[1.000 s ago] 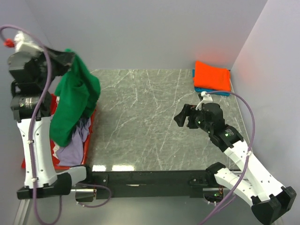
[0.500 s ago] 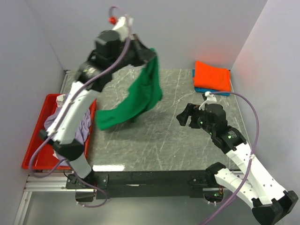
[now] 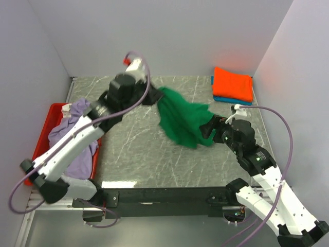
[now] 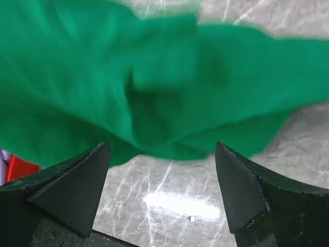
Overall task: Fold and stack the t-shirts
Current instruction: Move the tshirt to the center of the board
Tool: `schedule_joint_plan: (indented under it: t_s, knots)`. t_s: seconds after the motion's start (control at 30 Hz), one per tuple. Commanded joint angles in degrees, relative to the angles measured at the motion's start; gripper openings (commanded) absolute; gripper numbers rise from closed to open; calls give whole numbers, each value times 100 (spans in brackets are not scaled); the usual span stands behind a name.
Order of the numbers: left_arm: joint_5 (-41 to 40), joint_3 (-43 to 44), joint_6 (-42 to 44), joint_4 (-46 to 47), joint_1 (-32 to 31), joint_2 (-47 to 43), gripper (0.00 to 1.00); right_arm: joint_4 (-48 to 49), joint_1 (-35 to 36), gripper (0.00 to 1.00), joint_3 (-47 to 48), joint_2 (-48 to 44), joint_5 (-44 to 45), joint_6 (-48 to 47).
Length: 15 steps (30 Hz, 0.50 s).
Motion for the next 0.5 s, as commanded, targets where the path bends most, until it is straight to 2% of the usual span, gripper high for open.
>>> schedule_joint_plan:
  t_s: [0.0, 0.03, 0.07, 0.2, 0.23, 0.27, 0.3, 0.47]
  knots:
    - [-520, -2063, -299, 812, 312, -923, 1, 224, 13, 89, -323, -184, 145, 212]
    - [-493, -2582, -658, 1031, 530, -1074, 5, 312, 4, 89, -411, -203, 136, 308]
    - [-432, -3535, -844, 1146, 654, -1215, 9, 365, 4, 89, -612, -229, 118, 353]
    - [8, -5195, -1557, 1586, 1428, -1891, 37, 620, 4, 88, -1026, -203, -57, 599]
    - [52, -5380, -1688, 1656, 1612, -1989, 51, 681, 4, 88, -1131, -168, -66, 669]
    - [35, -5582, -1724, 1709, 1648, -2094, 53, 708, -4, 88, -1167, -89, -58, 687]
    - [-18, -5610, -1751, 1692, 1657, -2217, 60, 717, 4, 88, -1194, -62, 3, 731]
    - [-26, -5164, -1506, 1640, 1535, -1999, 61, 857, -4, 88, -1343, 140, 127, 828]
